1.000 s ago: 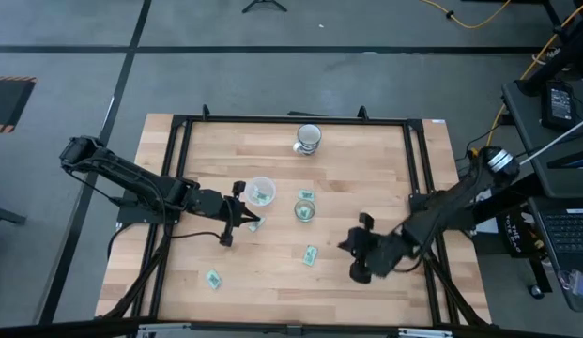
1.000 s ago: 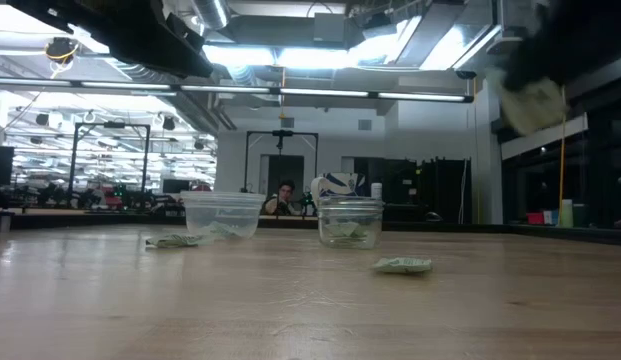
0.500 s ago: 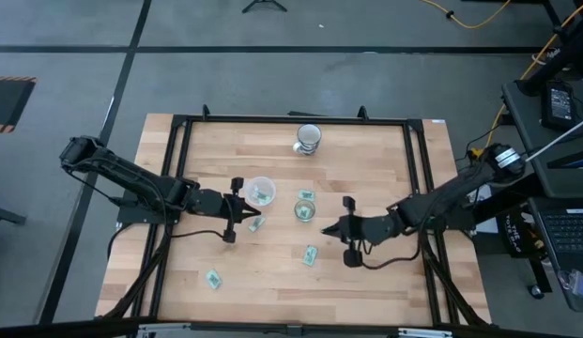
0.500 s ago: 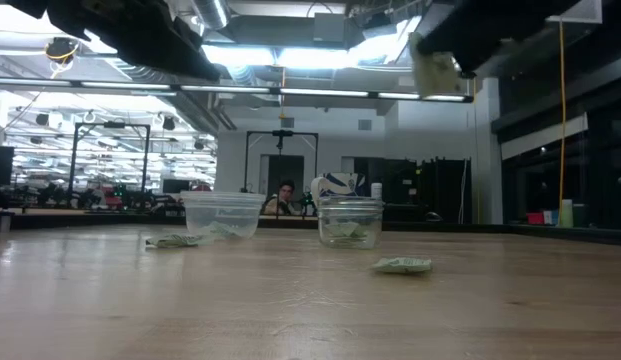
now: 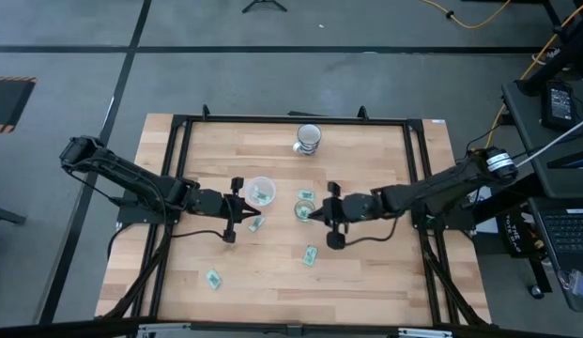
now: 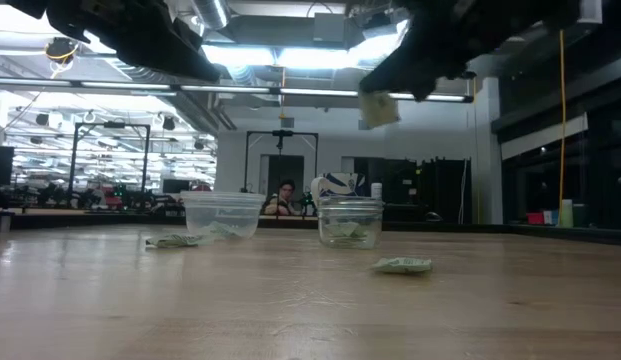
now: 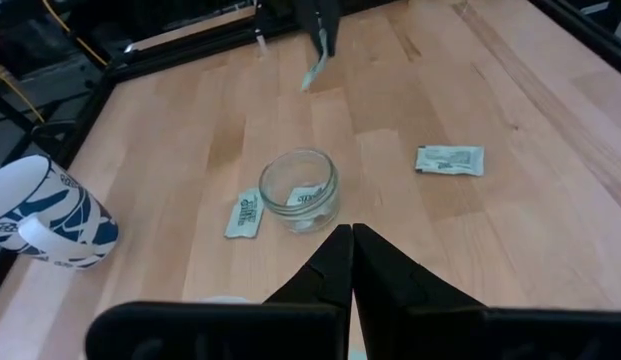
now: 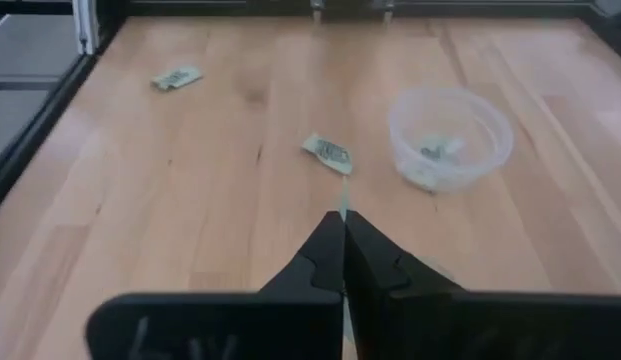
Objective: Pick and place Stevia / Truvia into bins
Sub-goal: Put the stevia packet into the transparent container
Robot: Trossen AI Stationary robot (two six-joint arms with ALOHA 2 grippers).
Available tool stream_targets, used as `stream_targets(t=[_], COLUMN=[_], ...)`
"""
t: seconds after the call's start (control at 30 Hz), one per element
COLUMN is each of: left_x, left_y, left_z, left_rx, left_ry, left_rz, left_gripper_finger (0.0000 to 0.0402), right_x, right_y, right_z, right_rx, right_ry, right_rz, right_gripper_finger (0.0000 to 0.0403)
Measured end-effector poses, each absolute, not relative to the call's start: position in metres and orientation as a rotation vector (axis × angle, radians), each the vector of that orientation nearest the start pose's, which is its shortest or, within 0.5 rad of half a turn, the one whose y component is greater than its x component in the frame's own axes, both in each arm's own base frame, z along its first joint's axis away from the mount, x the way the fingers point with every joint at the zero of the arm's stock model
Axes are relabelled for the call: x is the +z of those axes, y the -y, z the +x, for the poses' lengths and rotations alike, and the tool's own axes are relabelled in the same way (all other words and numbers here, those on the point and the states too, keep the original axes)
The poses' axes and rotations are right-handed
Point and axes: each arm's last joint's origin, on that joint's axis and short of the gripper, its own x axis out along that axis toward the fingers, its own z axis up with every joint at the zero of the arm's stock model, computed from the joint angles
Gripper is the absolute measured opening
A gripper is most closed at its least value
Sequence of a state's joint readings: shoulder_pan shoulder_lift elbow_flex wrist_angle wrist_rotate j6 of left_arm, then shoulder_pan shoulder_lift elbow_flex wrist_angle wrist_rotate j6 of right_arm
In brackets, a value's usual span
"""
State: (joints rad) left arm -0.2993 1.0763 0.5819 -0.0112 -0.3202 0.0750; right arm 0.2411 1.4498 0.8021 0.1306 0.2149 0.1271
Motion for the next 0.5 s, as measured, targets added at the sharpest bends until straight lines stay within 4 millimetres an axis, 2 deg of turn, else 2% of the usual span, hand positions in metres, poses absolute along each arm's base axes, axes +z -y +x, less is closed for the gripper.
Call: stream_targets(t=[0.2,0.5], left_x=[0.225,0.225], left_y=[0.057,0.057], left_z=[0.214,0.214], left_rx=[0.005,0.006], left_ry=[-0.498,-0.496], left_rz=[0.223,0.221], left_gripper_finger=[0.0006,0.0006], right_x=[0.214,0.199], right_y=[-0.048,-0.026], right_z=[0.317,0.325], right_rx=[-0.014,0.014], right_ry=[-0.573,-0.631], right_rz=[-0.002,0.025], right_gripper_finger=[0.0,0.0])
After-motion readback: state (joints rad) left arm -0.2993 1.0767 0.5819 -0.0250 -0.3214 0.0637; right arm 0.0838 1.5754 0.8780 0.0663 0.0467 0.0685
